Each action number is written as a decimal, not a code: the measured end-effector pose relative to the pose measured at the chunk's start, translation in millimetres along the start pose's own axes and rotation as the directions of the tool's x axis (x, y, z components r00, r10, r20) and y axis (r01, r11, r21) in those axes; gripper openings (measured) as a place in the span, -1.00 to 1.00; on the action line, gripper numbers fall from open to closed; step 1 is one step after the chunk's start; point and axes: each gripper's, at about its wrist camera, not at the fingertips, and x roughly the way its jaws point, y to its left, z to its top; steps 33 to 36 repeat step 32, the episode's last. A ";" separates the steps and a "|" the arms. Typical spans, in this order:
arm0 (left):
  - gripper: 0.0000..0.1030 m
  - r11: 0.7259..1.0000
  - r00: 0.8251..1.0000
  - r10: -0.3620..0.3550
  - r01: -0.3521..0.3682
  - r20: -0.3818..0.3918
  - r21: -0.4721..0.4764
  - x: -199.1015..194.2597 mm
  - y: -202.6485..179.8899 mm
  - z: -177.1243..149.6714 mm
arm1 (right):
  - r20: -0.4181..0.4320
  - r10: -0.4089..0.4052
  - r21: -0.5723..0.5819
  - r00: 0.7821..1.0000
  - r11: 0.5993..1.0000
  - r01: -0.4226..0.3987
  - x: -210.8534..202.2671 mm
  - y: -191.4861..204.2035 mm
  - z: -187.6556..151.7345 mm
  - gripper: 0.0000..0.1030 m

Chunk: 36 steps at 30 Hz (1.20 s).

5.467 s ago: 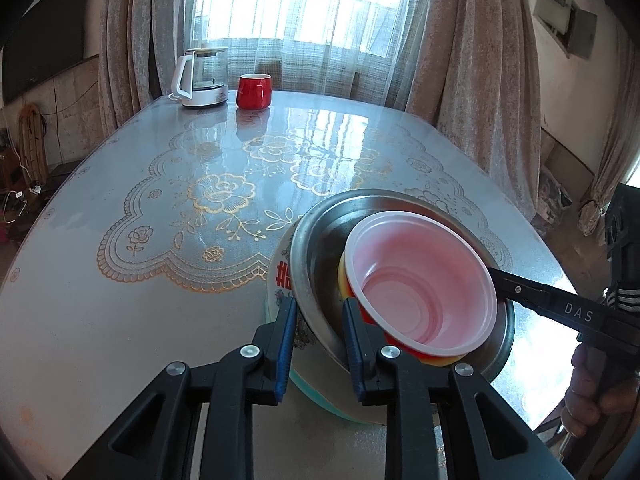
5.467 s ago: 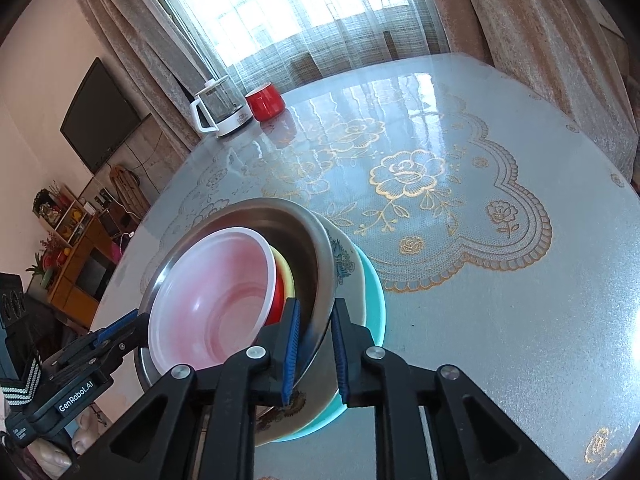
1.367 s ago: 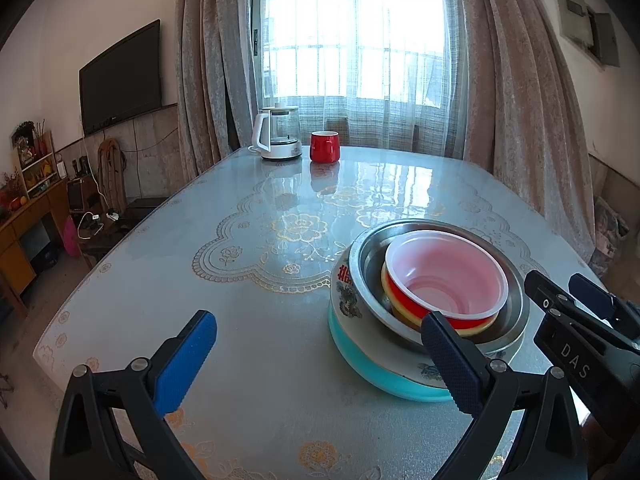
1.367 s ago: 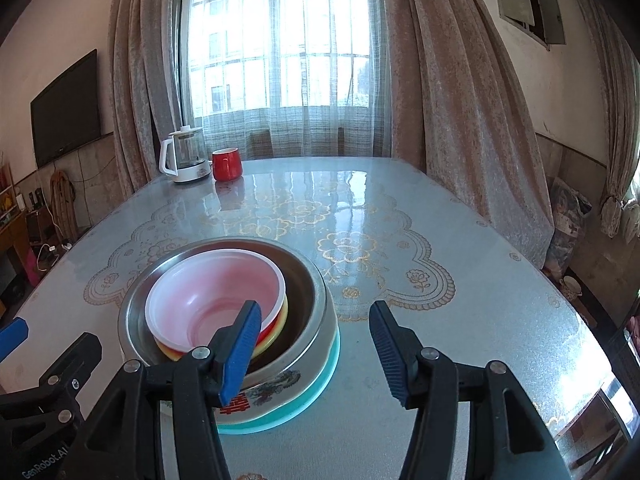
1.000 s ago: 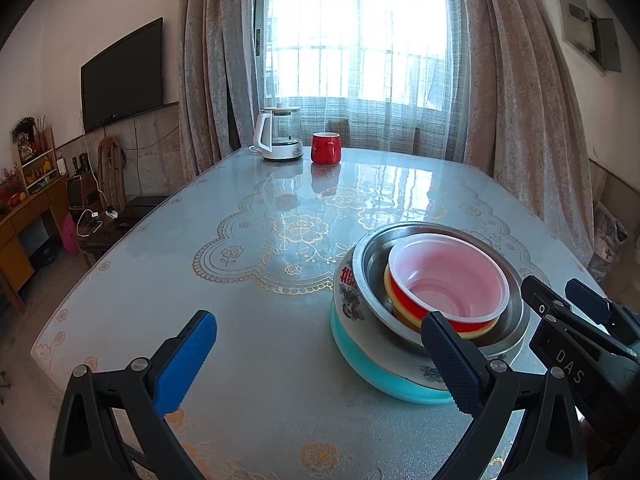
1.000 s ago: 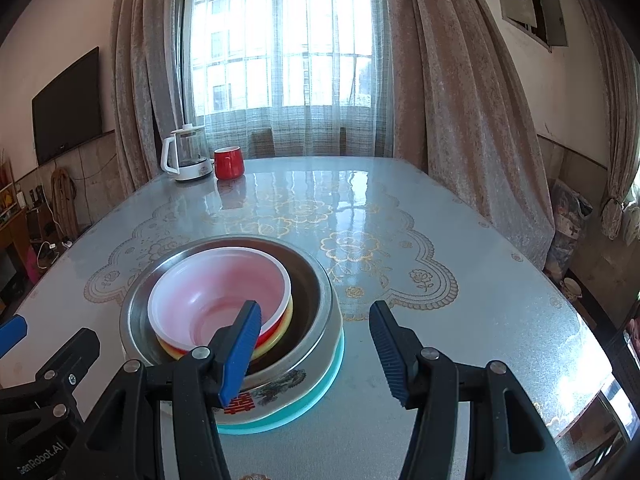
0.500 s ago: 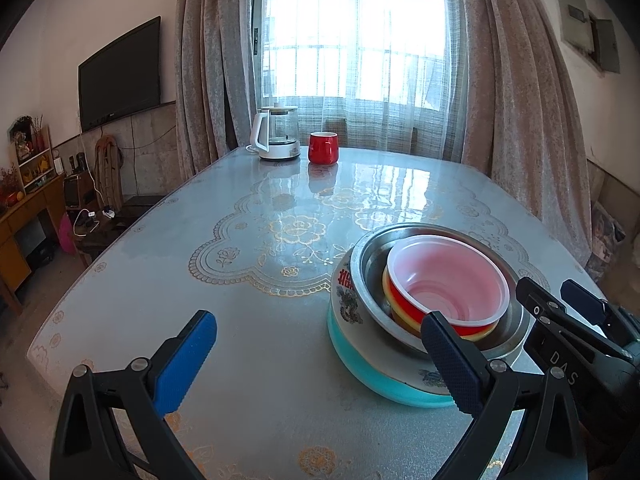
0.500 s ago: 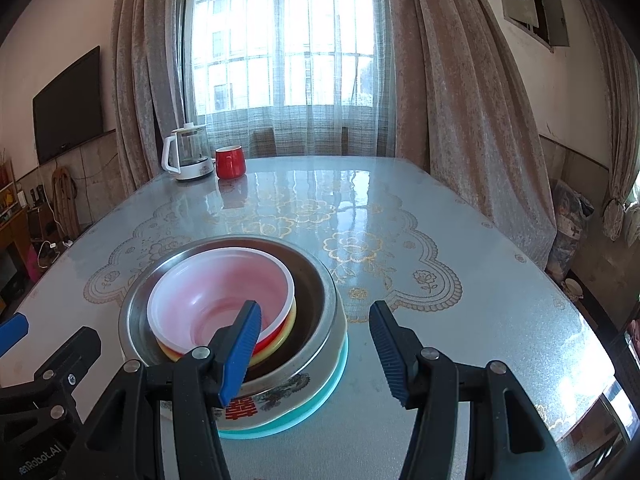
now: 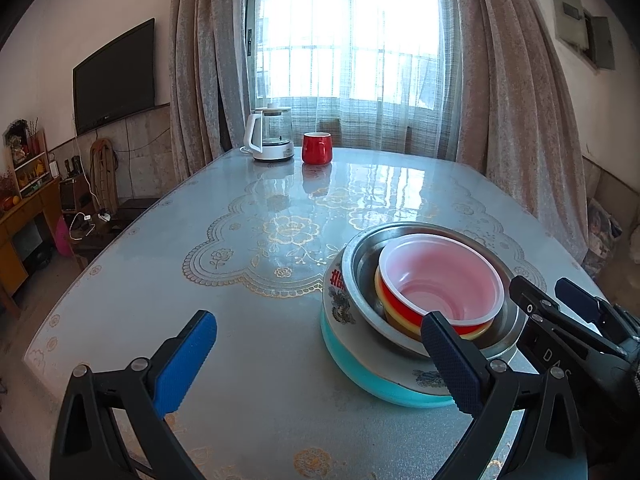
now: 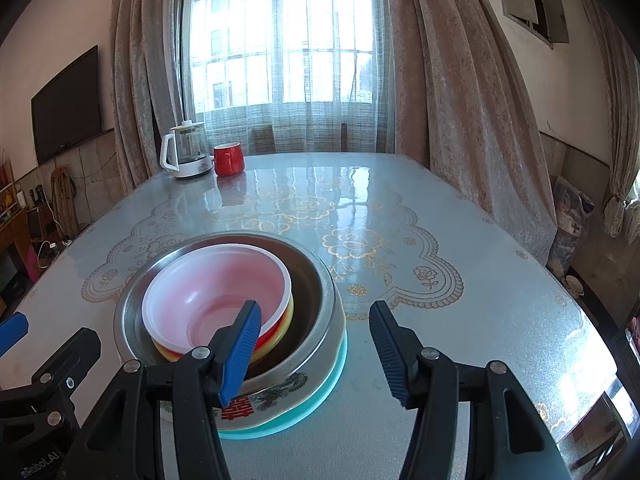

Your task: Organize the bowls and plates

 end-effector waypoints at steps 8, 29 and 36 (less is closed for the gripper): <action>0.99 1.000 1.000 -0.006 0.006 0.002 0.006 0.6 -1.1 1.9 | 0.001 0.001 -0.003 1.000 1.000 -0.001 1.3 -0.2 -1.1 0.11; 0.94 0.999 1.000 -0.020 0.019 0.021 0.040 2.3 -10.0 5.1 | 0.000 -0.009 0.011 1.000 1.000 0.009 5.8 -5.5 2.1 0.11; 0.95 0.999 0.999 -0.032 0.032 0.007 0.018 5.3 -5.2 7.5 | 0.005 -0.003 0.008 1.000 1.000 0.002 4.8 -7.9 3.8 0.11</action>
